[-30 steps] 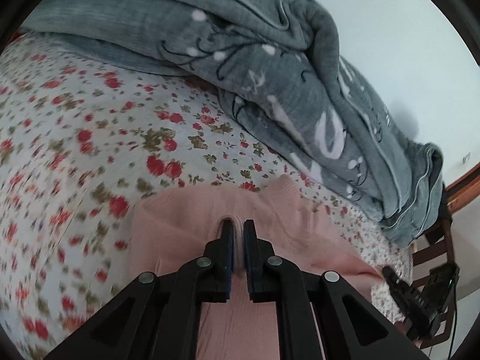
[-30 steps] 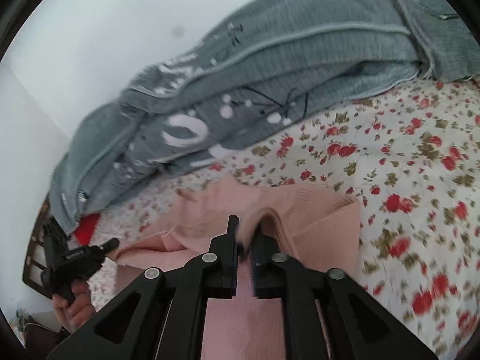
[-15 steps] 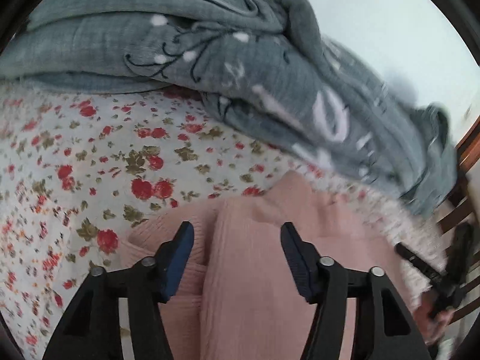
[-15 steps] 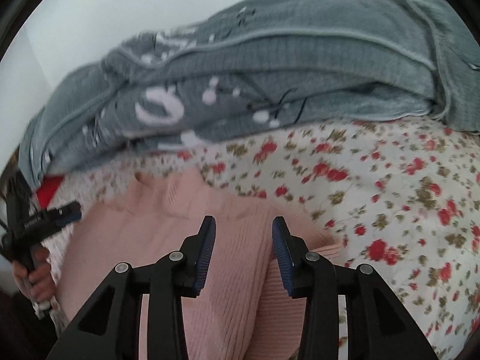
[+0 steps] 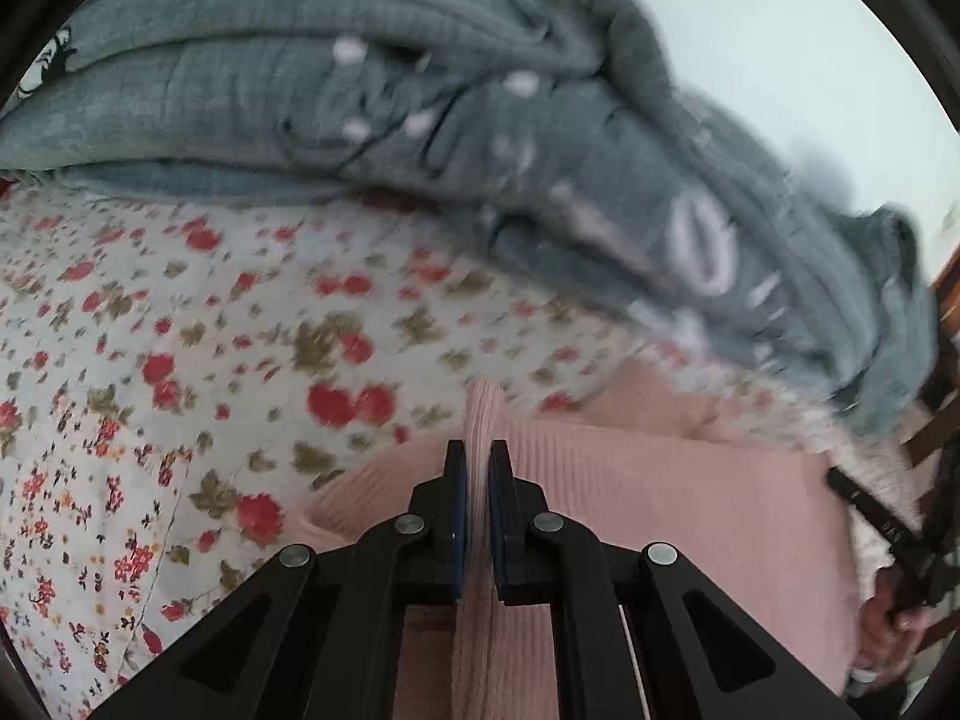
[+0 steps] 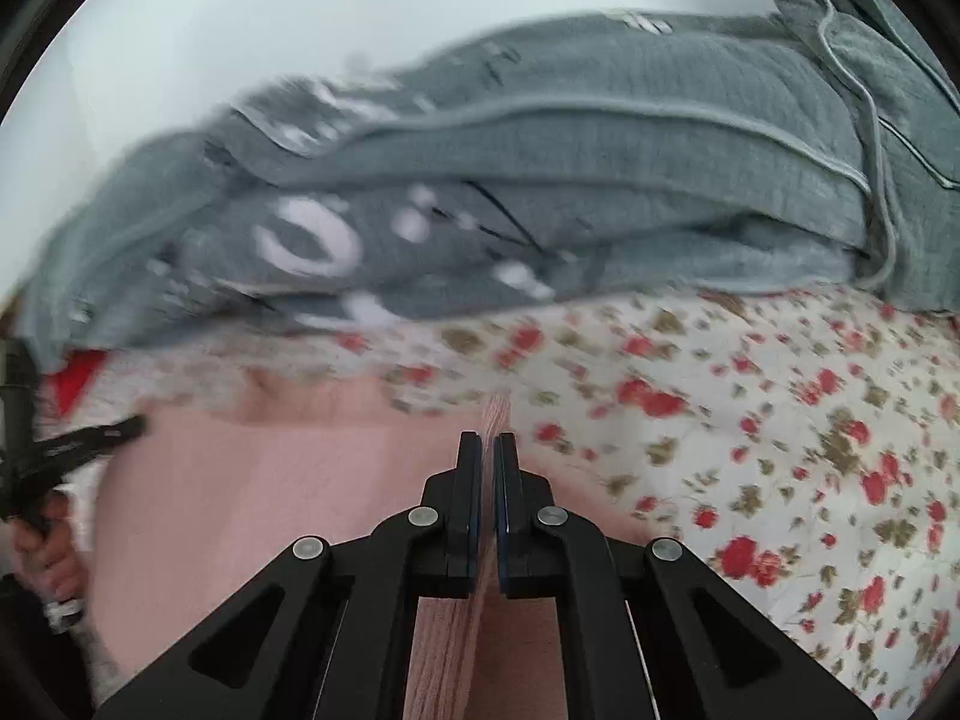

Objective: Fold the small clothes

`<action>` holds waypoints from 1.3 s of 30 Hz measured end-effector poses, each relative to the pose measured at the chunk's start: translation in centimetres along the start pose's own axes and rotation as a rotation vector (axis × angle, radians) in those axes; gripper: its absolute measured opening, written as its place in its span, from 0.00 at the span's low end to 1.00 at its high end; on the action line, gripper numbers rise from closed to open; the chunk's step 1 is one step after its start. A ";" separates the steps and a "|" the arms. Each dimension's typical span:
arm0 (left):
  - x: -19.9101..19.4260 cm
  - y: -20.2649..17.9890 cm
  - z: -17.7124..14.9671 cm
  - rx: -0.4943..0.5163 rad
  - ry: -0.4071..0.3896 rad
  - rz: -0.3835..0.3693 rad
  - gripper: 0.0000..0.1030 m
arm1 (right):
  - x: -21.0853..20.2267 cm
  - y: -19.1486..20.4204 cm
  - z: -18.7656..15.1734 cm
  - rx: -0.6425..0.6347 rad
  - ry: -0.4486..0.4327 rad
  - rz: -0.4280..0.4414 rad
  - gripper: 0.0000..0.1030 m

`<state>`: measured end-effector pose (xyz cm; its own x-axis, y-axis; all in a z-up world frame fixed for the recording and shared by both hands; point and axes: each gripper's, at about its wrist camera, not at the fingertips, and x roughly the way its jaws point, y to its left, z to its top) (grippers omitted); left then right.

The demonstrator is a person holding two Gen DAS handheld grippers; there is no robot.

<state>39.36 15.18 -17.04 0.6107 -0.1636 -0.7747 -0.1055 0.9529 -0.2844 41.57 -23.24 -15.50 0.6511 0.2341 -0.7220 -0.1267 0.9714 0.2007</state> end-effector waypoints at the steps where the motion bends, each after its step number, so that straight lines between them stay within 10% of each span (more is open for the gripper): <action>1: 0.7 0.0 -0.4 0.005 0.015 0.023 0.07 | 1.2 0.1 -0.4 -0.013 0.028 -0.045 0.04; 6: 0.8 -0.1 -0.7 0.032 0.029 0.017 0.10 | 2.9 0.9 -1.4 -0.095 0.084 -0.142 0.04; 13: -3.5 -2.4 0.1 0.129 -0.061 -0.021 0.47 | -3.2 2.0 0.3 -0.132 -0.048 -0.190 0.09; 20: -0.8 -6.2 -0.9 0.199 -0.042 -0.027 0.47 | -1.0 6.3 0.7 -0.141 -0.012 -0.052 0.14; 24: 1.9 -4.7 -2.8 0.201 -0.004 0.004 0.46 | 4.7 4.7 -2.1 -0.111 0.118 -0.145 0.14; 39: 1.8 -4.7 -3.1 0.192 -0.055 0.019 0.46 | 4.4 3.4 -2.0 -0.033 0.055 -0.192 0.11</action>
<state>38.56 9.56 -18.87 0.6525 -0.1357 -0.7455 0.0305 0.9877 -0.1531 42.50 -18.87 -19.29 0.6242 0.0455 -0.7799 -0.0295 0.9990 0.0347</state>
